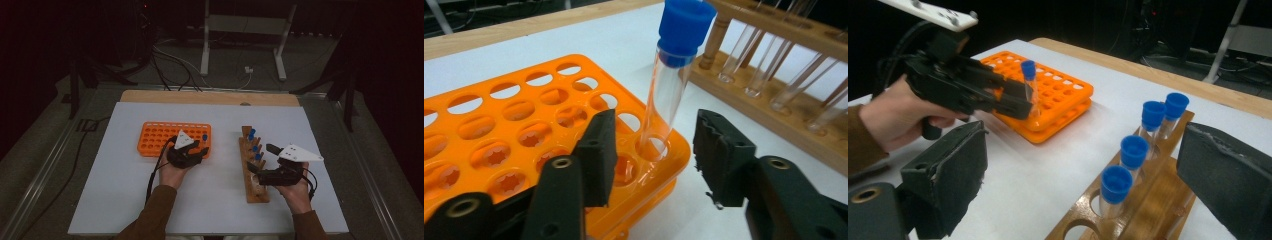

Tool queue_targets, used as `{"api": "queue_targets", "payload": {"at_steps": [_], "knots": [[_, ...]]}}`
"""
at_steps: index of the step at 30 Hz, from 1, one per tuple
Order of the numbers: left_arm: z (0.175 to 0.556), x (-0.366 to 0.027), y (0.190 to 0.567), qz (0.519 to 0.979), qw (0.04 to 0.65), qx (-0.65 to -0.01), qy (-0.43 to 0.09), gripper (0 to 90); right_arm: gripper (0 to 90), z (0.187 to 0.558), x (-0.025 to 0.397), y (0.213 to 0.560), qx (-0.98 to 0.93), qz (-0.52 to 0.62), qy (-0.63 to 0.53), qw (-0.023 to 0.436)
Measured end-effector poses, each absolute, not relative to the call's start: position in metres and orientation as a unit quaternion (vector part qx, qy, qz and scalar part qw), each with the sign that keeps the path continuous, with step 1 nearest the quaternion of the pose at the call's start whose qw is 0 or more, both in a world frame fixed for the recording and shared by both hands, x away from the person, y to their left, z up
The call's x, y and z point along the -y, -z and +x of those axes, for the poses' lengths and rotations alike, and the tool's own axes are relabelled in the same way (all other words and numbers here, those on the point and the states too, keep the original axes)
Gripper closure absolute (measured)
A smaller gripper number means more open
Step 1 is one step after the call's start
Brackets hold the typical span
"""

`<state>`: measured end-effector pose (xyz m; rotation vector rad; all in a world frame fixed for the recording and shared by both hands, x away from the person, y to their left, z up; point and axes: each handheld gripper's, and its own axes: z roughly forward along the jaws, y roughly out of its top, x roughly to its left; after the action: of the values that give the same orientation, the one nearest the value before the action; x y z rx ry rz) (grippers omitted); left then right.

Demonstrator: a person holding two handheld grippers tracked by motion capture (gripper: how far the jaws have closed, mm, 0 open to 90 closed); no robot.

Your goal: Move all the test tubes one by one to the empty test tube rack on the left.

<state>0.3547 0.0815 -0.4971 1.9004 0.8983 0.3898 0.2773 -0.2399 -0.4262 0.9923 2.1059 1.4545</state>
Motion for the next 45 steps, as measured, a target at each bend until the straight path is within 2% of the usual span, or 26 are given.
{"api": "queue_targets", "payload": {"at_steps": [1,6,7,9,14,18,23,27,28,30,31,32,36,45], "knots": [[0.354,-0.083,0.495,0.776,0.486,-0.369,-0.158,51.8,6.0,0.277,0.240,0.426,-0.752,0.354,-0.519,0.197],[0.346,-0.098,0.483,0.756,0.513,-0.377,-0.151,34.6,6.0,0.281,0.242,0.434,-0.754,0.365,-0.510,0.194],[0.345,-0.101,0.481,0.752,0.515,-0.381,-0.153,34.6,6.0,0.281,0.242,0.434,-0.754,0.365,-0.510,0.194],[0.341,-0.107,0.476,0.746,0.513,-0.392,-0.162,22.7,6.5,0.282,0.243,0.437,-0.755,0.370,-0.506,0.194],[0.333,-0.122,0.467,0.736,0.513,-0.408,-0.169,1.9,10.5,0.283,0.242,0.443,-0.762,0.371,-0.493,0.194],[0.323,-0.134,0.462,0.730,0.517,-0.409,-0.178,0.5,16.1,0.283,0.242,0.447,-0.769,0.372,-0.485,0.189],[0.310,-0.145,0.460,0.725,0.520,-0.408,-0.193,0.5,29.0,0.286,0.243,0.454,-0.778,0.377,-0.469,0.181],[0.301,-0.152,0.459,0.722,0.525,-0.406,-0.194,0.5,42.9,0.287,0.243,0.459,-0.784,0.377,-0.459,0.181],[0.299,-0.154,0.459,0.721,0.527,-0.406,-0.194,0.6,49.9,0.287,0.243,0.460,-0.787,0.377,-0.453,0.183],[0.297,-0.157,0.458,0.721,0.527,-0.405,-0.198,0.6,52.8,0.287,0.242,0.460,-0.789,0.374,-0.451,0.187],[0.296,-0.158,0.457,0.719,0.528,-0.406,-0.198,0.6,61.8,0.287,0.242,0.460,-0.788,0.373,-0.450,0.194],[0.295,-0.159,0.457,0.719,0.529,-0.405,-0.199,0.6,61.8,0.287,0.242,0.460,-0.788,0.373,-0.450,0.194],[0.294,-0.161,0.456,0.716,0.531,-0.406,-0.201,0.6,75.3,0.286,0.240,0.461,-0.789,0.364,-0.453,0.201],[0.293,-0.162,0.454,0.714,0.534,-0.407,-0.201,0.6,75.9,0.288,0.235,0.463,-0.783,0.369,-0.450,0.218]]}}
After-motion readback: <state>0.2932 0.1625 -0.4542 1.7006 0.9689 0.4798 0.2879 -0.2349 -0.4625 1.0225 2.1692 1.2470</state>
